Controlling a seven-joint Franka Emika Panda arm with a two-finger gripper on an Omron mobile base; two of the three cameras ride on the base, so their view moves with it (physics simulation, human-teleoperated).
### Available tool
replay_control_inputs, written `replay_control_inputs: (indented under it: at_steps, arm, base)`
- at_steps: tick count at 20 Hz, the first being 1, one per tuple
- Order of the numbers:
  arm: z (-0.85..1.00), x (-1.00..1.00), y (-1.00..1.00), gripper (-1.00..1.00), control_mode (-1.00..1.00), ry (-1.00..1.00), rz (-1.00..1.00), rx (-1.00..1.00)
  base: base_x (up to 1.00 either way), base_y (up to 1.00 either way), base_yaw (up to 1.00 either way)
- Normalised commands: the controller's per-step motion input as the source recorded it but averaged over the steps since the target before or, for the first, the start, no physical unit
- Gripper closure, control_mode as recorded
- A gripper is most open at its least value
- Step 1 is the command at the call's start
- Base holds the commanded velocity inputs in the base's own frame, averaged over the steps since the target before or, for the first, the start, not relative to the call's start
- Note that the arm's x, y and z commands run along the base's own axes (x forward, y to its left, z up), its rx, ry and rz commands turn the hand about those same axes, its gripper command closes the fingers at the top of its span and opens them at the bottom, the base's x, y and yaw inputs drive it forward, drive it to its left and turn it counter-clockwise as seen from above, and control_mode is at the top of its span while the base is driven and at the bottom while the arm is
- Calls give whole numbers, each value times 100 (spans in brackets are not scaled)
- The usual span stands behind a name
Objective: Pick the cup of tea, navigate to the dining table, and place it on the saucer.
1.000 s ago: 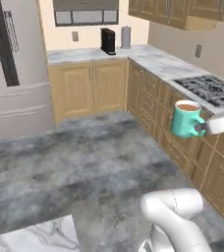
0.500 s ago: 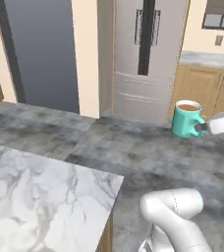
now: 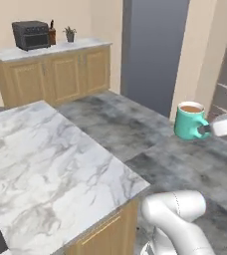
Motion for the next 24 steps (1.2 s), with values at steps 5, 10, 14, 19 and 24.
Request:
replay_control_inputs:
  at_steps: [5,10,14,19,24]
  arm:
    - [0,0,0,100,100,0,0,0]
    - [0,0,0,100,100,0,0,0]
    - [0,0,0,100,100,0,0,0]
    - [0,0,0,100,100,0,0,0]
    - [0,0,0,100,100,0,0,0]
  base:
    - [54,-44,77]
    - [66,-50,67]
    - [38,-36,45]
    - [19,-13,16]
    - [6,-11,16]
